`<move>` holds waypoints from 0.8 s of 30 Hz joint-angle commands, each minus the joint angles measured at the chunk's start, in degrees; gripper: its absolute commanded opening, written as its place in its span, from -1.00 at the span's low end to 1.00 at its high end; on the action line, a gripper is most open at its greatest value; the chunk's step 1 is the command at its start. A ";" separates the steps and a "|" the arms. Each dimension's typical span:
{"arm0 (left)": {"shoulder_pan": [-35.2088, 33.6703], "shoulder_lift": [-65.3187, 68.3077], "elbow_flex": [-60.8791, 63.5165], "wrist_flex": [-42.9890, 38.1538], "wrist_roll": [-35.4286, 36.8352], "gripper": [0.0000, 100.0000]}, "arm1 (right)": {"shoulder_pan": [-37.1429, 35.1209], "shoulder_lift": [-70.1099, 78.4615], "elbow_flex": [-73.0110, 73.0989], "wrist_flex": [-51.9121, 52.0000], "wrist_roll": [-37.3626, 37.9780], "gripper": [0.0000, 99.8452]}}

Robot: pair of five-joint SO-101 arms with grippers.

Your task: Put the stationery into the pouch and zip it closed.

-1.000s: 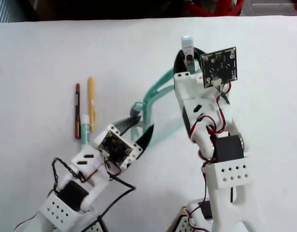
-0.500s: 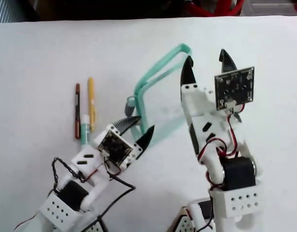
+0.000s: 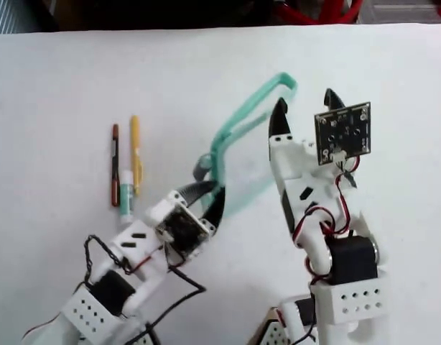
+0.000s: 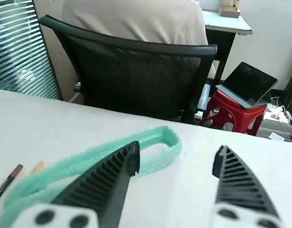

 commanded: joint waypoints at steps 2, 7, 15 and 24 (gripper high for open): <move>3.12 -0.75 -0.35 -1.23 -2.90 -0.95 | 3.65 -0.75 5.01 -3.03 0.70 -0.51; 3.12 -0.75 -0.70 -1.23 -2.90 -0.95 | 9.80 -0.75 13.36 -13.41 0.00 -0.51; 3.21 -0.75 -0.35 -3.69 -2.90 -0.95 | 22.55 -0.22 10.81 -16.57 -16.70 -0.51; 3.03 -0.75 -0.62 -3.69 -2.90 -0.95 | 19.03 -0.13 10.81 -17.45 -16.62 -0.62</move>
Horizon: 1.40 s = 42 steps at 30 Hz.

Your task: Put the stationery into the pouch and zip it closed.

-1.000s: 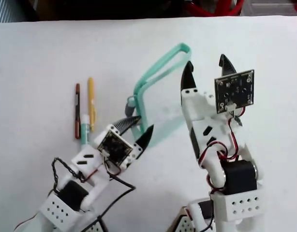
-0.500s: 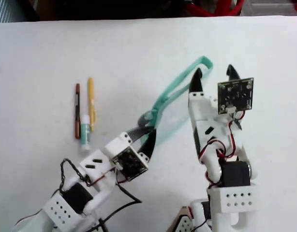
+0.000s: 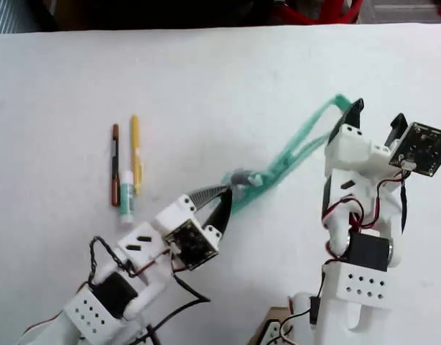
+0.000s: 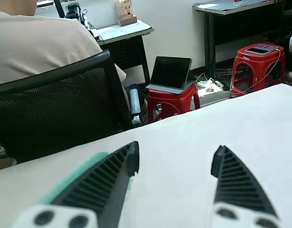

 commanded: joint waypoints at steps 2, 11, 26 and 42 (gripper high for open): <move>0.66 -0.75 -0.70 -1.41 -0.26 -0.94 | -3.47 -0.31 -1.85 0.84 -0.35 -0.70; 0.75 -0.75 -0.79 -0.88 5.19 -0.76 | -11.47 -0.31 -1.85 3.82 5.27 -0.75; 0.92 -0.75 -7.21 11.78 5.45 -0.75 | -13.93 -0.22 -2.11 3.12 5.71 -0.75; -0.48 -0.84 -10.90 16.26 5.45 -0.75 | -15.78 15.34 -8.18 0.92 5.27 -0.75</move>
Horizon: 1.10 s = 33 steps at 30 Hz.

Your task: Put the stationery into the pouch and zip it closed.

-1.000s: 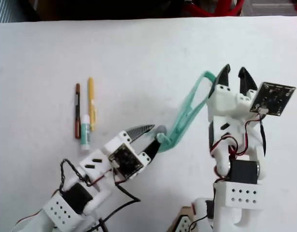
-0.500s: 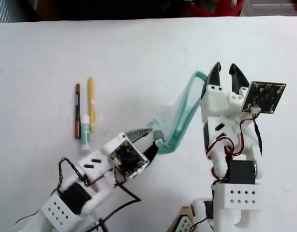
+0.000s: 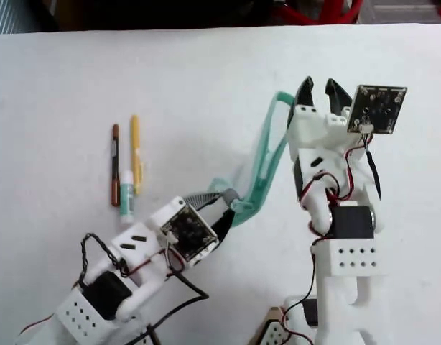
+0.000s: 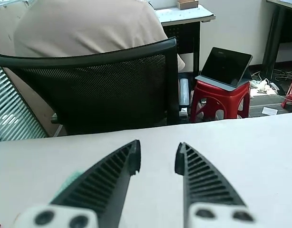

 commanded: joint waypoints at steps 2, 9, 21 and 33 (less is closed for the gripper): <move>-0.40 -2.07 -3.60 1.49 0.62 -0.75 | -1.36 2.24 -0.35 -0.13 0.70 -0.75; -0.04 -17.01 -4.04 12.31 10.99 -0.54 | -1.54 2.59 -0.26 -1.36 0.70 -0.75; 4.53 -17.10 1.14 4.84 15.91 -0.55 | -5.41 2.68 -0.26 -1.27 0.70 -0.75; 3.65 -16.57 6.24 -7.47 15.91 -0.61 | -5.58 2.59 0.00 -1.19 0.62 -0.75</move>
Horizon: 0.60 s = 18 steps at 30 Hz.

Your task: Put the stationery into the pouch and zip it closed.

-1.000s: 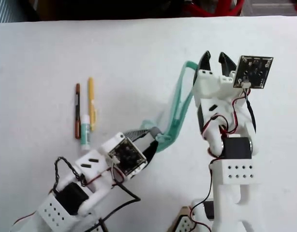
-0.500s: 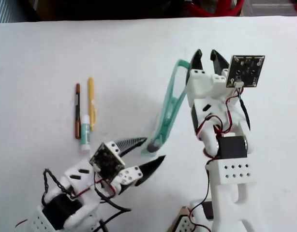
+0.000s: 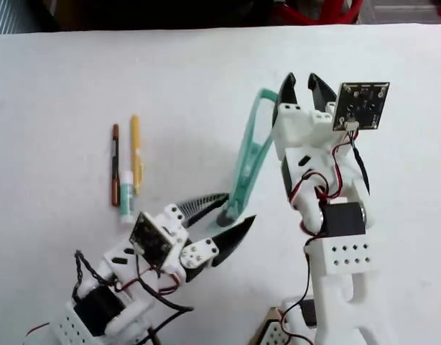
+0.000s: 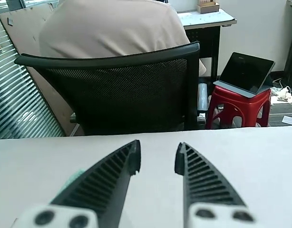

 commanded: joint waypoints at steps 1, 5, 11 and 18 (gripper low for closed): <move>-0.66 1.45 2.37 -6.86 0.26 -0.61 | -1.36 1.27 0.35 0.92 0.62 -0.75; -0.66 10.59 1.85 -13.71 -1.23 -0.63 | -1.36 0.84 0.35 1.27 0.62 -0.75; -2.68 30.37 -6.68 -17.76 -1.23 -0.69 | -1.10 0.84 0.35 2.51 0.62 -0.75; -5.32 39.25 -7.91 -24.44 -1.76 -0.78 | -0.84 0.84 0.44 2.95 0.62 -0.75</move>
